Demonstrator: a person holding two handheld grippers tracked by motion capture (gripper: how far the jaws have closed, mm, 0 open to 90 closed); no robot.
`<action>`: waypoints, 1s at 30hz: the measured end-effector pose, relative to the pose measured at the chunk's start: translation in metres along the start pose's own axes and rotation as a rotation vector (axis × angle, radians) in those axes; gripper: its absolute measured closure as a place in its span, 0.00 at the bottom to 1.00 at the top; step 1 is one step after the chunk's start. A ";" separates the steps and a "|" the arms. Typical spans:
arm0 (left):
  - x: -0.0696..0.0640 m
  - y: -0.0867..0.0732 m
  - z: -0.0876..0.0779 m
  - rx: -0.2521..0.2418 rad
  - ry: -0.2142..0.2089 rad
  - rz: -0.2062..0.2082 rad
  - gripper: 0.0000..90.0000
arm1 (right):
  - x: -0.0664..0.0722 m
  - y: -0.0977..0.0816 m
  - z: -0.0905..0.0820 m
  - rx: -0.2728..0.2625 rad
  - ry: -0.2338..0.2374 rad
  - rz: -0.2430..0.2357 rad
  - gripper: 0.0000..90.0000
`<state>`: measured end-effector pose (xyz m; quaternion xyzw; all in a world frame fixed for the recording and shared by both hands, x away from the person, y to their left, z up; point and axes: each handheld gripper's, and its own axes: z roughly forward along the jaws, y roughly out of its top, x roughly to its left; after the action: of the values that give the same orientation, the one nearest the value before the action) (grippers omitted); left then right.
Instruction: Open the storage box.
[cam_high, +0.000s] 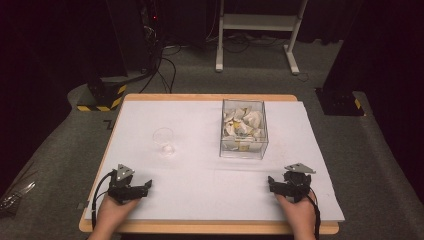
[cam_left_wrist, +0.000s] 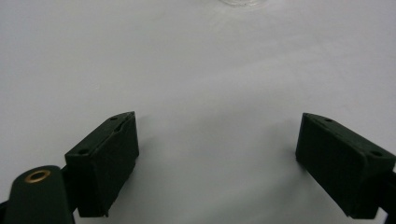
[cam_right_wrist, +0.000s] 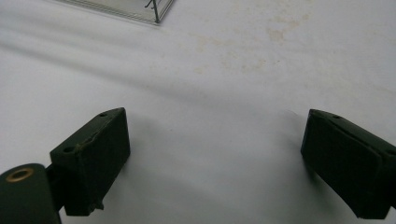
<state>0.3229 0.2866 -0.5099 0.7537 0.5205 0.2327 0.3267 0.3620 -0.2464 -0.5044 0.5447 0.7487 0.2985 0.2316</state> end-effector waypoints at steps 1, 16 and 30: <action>0.000 0.000 0.000 0.001 0.000 0.000 0.15 | -0.001 0.000 0.000 -0.001 0.002 -0.004 0.09; 0.000 0.000 0.000 0.001 0.000 -0.001 0.15 | 0.000 0.001 -0.004 -0.014 0.003 -0.007 0.09; 0.000 0.000 0.000 0.001 -0.002 -0.005 0.15 | 0.017 0.006 -0.020 -0.068 0.025 -0.064 0.09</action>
<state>0.3231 0.2868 -0.5100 0.7529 0.5221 0.2310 0.3275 0.3472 -0.2327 -0.4860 0.5084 0.7581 0.3231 0.2498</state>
